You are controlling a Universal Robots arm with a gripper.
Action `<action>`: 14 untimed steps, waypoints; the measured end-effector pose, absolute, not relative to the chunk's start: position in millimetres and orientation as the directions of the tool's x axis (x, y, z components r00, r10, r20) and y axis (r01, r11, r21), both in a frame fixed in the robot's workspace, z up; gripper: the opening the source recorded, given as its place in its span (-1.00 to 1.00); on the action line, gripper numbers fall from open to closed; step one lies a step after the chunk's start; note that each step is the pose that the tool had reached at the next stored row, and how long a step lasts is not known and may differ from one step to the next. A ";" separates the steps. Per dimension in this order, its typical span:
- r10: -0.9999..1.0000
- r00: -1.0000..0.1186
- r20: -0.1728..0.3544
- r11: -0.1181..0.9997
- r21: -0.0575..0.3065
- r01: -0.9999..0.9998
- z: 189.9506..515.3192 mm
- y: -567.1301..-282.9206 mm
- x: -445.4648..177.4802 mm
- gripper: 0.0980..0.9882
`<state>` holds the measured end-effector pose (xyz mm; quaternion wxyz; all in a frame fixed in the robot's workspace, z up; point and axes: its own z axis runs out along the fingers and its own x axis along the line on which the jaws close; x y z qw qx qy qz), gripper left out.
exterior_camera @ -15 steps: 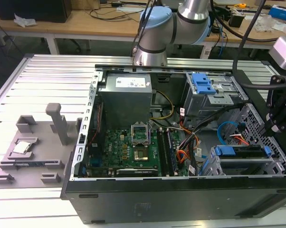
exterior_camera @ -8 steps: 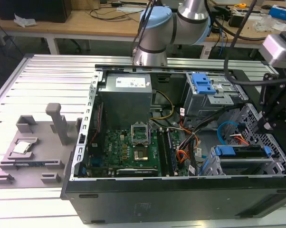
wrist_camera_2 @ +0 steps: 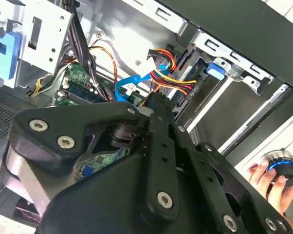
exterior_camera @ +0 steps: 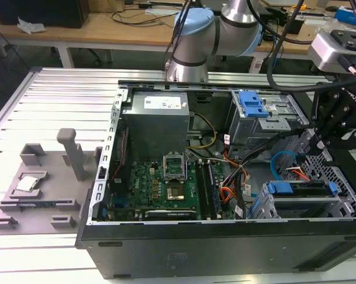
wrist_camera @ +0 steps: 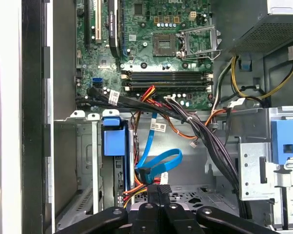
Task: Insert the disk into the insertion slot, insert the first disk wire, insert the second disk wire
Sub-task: 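Insert the second disk wire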
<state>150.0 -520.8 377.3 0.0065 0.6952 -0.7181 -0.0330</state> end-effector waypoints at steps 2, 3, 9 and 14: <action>-0.999 -0.032 -0.037 0.030 0.056 -0.998 377.3 -520.8 150.0 -0.69; -0.999 -0.032 -0.036 0.030 0.056 -0.998 377.4 -520.8 150.0 -0.69; -0.999 0.016 -0.037 -0.018 0.056 -0.998 376.3 -521.1 146.1 -0.54; -0.998 0.053 -0.037 -0.055 0.056 -0.997 375.3 -521.4 138.5 -0.54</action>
